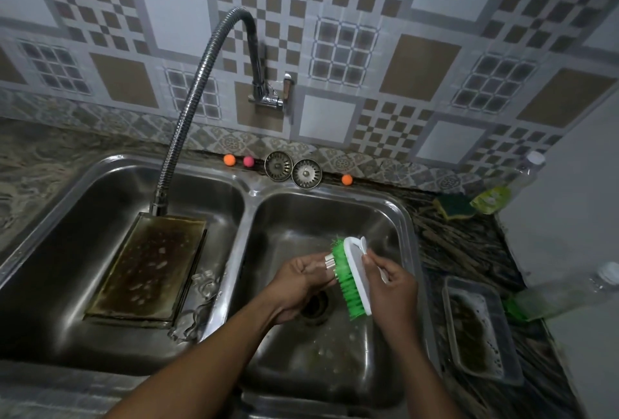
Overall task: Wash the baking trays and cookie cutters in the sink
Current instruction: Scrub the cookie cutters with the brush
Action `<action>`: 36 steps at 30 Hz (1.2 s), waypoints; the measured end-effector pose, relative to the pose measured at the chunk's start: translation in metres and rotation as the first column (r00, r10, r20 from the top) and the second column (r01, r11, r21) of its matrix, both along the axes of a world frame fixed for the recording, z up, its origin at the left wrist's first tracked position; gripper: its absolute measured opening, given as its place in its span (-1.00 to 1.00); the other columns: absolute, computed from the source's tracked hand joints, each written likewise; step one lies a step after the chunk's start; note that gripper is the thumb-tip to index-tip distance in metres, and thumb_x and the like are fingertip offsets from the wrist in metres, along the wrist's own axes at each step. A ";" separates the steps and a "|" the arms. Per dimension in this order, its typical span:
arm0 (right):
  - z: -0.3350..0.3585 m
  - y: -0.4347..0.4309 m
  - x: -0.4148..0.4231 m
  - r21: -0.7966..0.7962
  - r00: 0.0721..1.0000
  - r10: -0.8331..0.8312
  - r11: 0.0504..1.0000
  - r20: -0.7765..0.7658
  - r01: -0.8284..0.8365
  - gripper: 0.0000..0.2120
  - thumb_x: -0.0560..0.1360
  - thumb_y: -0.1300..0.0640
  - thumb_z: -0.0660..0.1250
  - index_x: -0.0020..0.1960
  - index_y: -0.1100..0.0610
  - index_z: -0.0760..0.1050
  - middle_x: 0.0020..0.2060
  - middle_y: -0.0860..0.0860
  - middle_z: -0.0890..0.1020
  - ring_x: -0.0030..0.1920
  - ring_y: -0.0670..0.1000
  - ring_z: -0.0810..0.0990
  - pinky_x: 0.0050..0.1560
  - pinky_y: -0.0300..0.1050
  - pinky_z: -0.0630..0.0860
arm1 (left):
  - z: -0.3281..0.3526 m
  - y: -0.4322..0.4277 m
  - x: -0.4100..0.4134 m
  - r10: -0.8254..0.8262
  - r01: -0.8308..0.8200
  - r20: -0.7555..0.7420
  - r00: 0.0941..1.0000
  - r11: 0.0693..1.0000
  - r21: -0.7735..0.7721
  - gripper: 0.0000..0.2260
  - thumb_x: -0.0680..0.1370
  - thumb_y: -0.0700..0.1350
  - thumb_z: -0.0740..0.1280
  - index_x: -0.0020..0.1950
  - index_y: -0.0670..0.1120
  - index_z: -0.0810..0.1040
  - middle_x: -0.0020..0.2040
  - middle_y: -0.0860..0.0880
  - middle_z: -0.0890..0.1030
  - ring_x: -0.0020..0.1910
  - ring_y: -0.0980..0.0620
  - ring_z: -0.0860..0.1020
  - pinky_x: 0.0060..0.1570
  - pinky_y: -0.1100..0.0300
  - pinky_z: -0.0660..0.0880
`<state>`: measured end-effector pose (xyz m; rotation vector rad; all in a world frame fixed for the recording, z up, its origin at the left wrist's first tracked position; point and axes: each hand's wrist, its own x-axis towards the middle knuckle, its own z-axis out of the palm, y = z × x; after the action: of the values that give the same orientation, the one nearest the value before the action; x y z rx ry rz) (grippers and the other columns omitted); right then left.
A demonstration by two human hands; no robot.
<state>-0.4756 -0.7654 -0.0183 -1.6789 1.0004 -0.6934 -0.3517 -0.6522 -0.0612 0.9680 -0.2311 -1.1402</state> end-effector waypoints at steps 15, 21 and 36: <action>-0.005 0.007 0.000 -0.084 0.998 -0.049 0.995 0.035 0.052 -0.79 0.50 0.09 0.43 0.13 0.04 0.66 -0.02 -0.17 0.69 0.05 -0.21 0.62 0.10 -0.18 0.56 | 0.011 0.001 0.000 -0.011 0.014 -0.075 0.997 0.999 0.030 -0.63 0.48 -0.32 0.37 0.28 -0.29 0.55 0.23 -0.29 0.60 0.18 -0.17 0.59 0.17 0.07 0.57; -0.004 0.007 0.006 -0.179 0.999 -0.049 0.983 0.006 0.049 -0.78 0.50 0.07 0.42 0.14 0.02 0.65 0.00 -0.11 0.70 0.00 -0.18 0.63 0.02 -0.18 0.57 | 0.016 -0.005 0.006 -0.075 0.079 -0.081 0.994 0.996 0.051 -0.72 0.56 -0.34 0.30 0.27 -0.30 0.56 0.23 -0.25 0.61 0.20 -0.14 0.58 0.29 0.00 0.49; -0.002 0.008 -0.009 -0.077 0.997 0.071 0.994 -0.030 -0.073 -0.79 0.50 0.09 0.43 0.13 -0.06 0.64 -0.10 -0.31 0.65 0.01 -0.36 0.58 -0.04 -0.48 0.48 | 0.000 0.004 0.009 0.076 -0.150 0.268 0.961 0.952 0.267 -0.43 0.28 -0.37 0.51 0.28 -0.20 0.54 0.04 -0.17 0.70 0.01 -0.07 0.67 0.07 0.07 0.61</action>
<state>-0.4851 -0.7578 -0.0200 -1.7881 0.9370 -0.6717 -0.3426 -0.6480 -0.0615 1.3709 -0.2171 -0.9566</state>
